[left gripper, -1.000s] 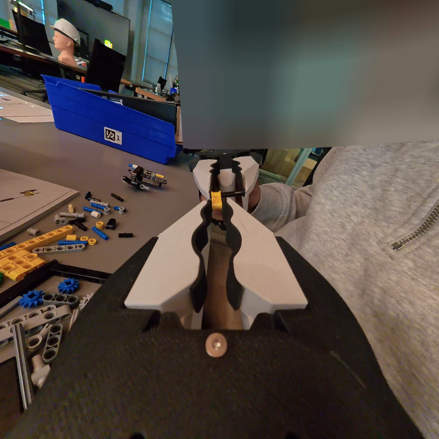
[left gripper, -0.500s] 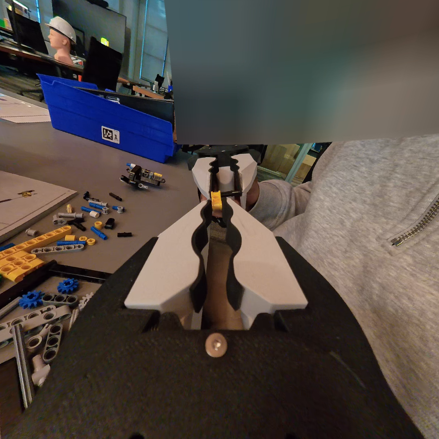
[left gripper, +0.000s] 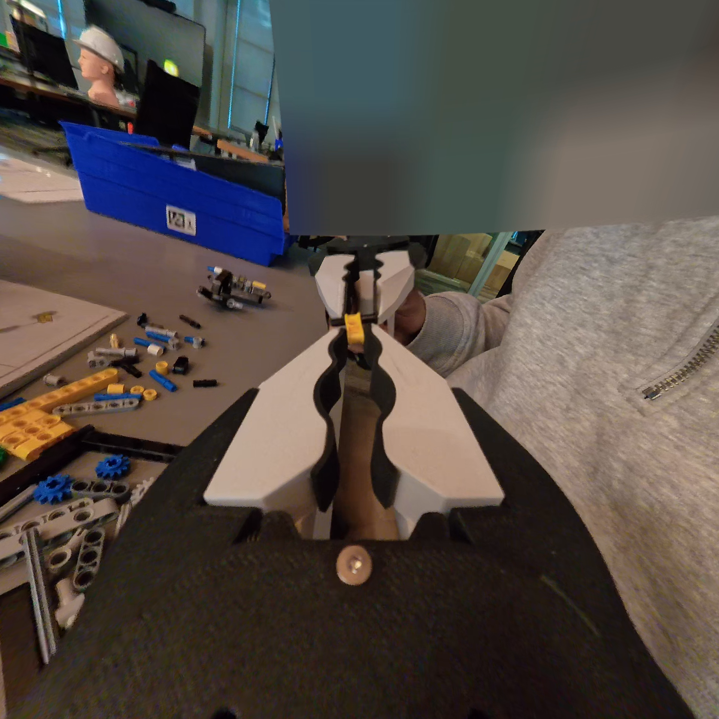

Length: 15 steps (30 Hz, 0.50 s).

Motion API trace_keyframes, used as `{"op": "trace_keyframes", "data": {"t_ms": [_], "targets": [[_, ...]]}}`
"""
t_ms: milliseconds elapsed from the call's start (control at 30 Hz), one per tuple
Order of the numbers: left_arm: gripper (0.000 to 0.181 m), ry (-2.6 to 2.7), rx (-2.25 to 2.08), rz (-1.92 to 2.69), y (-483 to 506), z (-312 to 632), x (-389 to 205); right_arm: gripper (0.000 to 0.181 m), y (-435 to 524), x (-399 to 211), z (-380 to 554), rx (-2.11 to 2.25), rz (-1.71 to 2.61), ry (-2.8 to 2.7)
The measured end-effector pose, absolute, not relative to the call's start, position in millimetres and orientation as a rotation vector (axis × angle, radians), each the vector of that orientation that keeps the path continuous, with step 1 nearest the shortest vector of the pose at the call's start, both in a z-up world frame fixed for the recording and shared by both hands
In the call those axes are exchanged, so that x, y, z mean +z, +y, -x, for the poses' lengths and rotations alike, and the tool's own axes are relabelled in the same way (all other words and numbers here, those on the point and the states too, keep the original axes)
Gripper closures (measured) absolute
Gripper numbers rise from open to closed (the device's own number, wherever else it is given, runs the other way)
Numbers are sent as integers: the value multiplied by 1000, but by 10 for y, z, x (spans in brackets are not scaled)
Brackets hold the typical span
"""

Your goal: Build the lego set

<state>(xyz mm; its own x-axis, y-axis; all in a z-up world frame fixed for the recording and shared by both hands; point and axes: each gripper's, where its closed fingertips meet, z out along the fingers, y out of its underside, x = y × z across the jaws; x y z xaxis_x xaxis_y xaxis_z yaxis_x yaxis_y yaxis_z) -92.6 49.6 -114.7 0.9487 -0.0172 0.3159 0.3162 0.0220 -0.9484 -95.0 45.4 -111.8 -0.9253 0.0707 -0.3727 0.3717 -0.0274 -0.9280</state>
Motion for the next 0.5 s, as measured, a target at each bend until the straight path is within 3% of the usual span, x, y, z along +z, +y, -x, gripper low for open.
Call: {"op": "trace_keyframes", "data": {"t_ms": [500], "targets": [[174, -283, -224, 1523, 533, 990, -1144, 168, 487, -1100, 1010, -2126, -480, 1986]]}}
